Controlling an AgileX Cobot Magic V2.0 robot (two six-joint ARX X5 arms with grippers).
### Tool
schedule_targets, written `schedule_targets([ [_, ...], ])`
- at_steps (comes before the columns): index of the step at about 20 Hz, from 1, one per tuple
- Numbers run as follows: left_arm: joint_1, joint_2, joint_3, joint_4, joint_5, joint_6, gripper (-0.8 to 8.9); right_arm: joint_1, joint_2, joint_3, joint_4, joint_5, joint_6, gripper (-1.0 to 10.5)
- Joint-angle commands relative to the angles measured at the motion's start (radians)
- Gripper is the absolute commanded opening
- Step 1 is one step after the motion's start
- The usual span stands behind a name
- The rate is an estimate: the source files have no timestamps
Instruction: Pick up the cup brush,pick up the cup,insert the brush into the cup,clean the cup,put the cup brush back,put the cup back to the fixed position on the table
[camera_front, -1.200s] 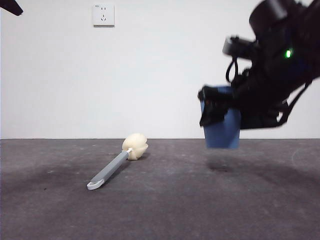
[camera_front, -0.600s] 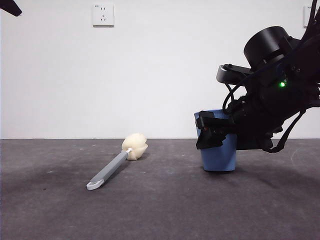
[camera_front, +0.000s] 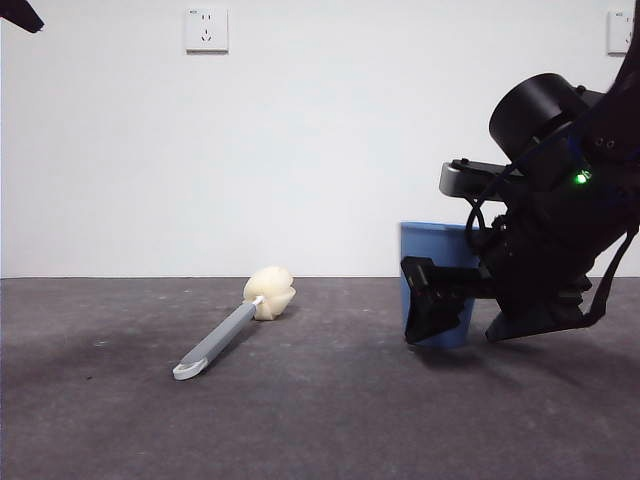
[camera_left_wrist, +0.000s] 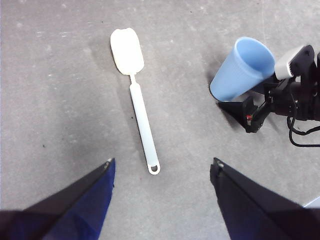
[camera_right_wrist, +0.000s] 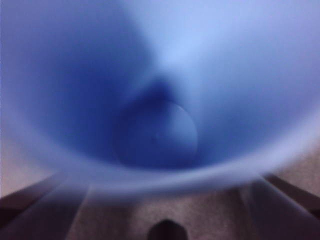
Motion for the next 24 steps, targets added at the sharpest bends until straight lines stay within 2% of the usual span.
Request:
schedule_targets([
  [1,0.000,-0.001,-0.005,0.001,-0.004,0.012,3.22,0.000,-0.034,0.001,-0.005,0.001,0.002,5.1],
  [6,0.000,-0.001,-0.005,-0.010,-0.004,0.012,3.22,0.000,-0.155,0.001,-0.158,0.000,0.012,5.1],
  [11,0.000,-0.001,-0.005,-0.047,-0.001,0.014,3.22,0.028,-0.423,0.001,-0.523,-0.010,0.095,5.1],
  [16,0.000,-0.001,-0.005,-0.090,0.014,0.042,3.14,0.102,-0.729,0.029,-0.972,-0.107,0.123,5.0],
  [19,0.000,-0.001,-0.005,-0.111,0.090,0.087,3.13,0.134,-0.851,0.103,-1.210,-0.193,0.140,5.0],
  [21,0.000,-0.001,-0.005,-0.117,0.142,0.090,3.10,0.140,-0.897,0.152,-1.295,-0.263,0.161,5.0],
  [22,0.000,-0.001,-0.005,-0.123,0.171,0.092,3.04,0.141,-0.917,0.176,-1.327,-0.292,0.169,4.4],
  [23,0.000,-0.001,-0.005,-0.129,0.190,0.099,2.59,0.141,-0.931,0.193,-1.350,-0.303,0.169,3.4],
  [24,0.000,-0.001,-0.005,-0.137,0.214,0.110,1.34,0.141,-0.943,0.209,-1.369,-0.318,0.168,2.0],
])
